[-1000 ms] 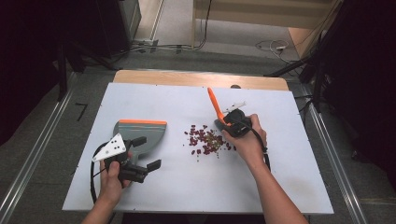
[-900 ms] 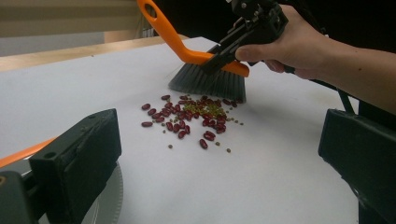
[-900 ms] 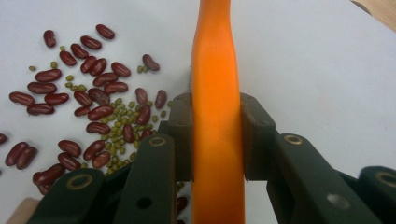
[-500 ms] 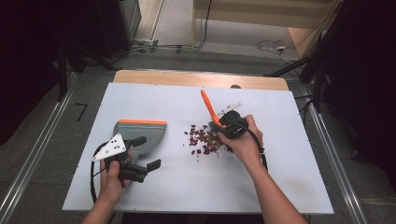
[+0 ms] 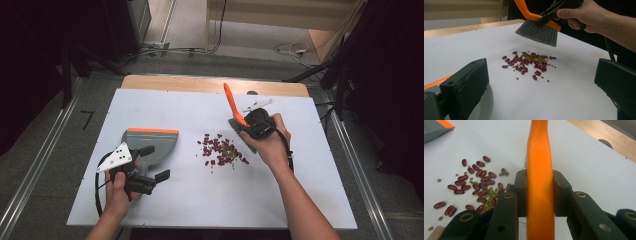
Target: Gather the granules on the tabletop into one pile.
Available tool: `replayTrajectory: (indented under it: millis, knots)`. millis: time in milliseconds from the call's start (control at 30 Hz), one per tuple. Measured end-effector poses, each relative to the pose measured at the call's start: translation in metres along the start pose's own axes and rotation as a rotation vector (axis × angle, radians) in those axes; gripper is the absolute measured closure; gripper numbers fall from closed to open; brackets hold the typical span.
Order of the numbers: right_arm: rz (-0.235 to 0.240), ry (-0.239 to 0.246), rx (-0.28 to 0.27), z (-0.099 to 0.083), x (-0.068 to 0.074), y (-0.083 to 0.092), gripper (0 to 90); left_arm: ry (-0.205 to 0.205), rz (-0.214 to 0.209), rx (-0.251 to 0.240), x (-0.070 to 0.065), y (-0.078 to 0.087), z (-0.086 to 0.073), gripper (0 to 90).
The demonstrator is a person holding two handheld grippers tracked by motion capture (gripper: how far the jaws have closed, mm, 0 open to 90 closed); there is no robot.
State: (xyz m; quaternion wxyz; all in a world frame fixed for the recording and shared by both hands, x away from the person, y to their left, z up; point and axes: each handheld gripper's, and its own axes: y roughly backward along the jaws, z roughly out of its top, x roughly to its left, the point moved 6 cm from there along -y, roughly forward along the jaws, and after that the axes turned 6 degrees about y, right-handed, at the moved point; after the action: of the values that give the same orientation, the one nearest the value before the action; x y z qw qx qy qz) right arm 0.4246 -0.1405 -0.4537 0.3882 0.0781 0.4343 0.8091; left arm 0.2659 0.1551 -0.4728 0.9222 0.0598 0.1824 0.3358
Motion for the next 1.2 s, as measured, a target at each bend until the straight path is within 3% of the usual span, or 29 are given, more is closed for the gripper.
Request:
replayTrajectory:
  millis: [133,433,600,700,867,967,1200]
  knots:
    - [0.053,0.002,-0.009,0.006,-0.005,-0.01,68.9,0.001,0.003,-0.001,0.0,0.0,0.0,0.0]
    - [0.04,0.118,0.013,0.025,-0.011,-0.04,68.9,0.007,0.002,-0.005,0.002,0.001,0.0,0.0]
    - [0.052,0.162,0.057,0.027,-0.001,-0.054,68.9,0.007,0.0,-0.004,0.003,0.002,0.0,0.0]
    - [0.083,0.16,0.076,0.025,0.012,-0.061,69.0,0.01,0.0,-0.006,0.004,0.002,0.0,0.0]
    - [0.087,0.222,0.112,0.026,0.031,-0.057,69.1,0.011,-0.002,-0.006,0.003,0.002,0.0,0.0]
    - [0.129,0.215,0.112,0.024,0.037,-0.054,69.2,0.012,-0.002,-0.008,0.003,0.002,0.0,0.0]
    - [0.153,0.272,0.112,0.021,0.046,-0.047,69.1,0.014,-0.001,-0.011,0.003,0.003,0.001,0.0]
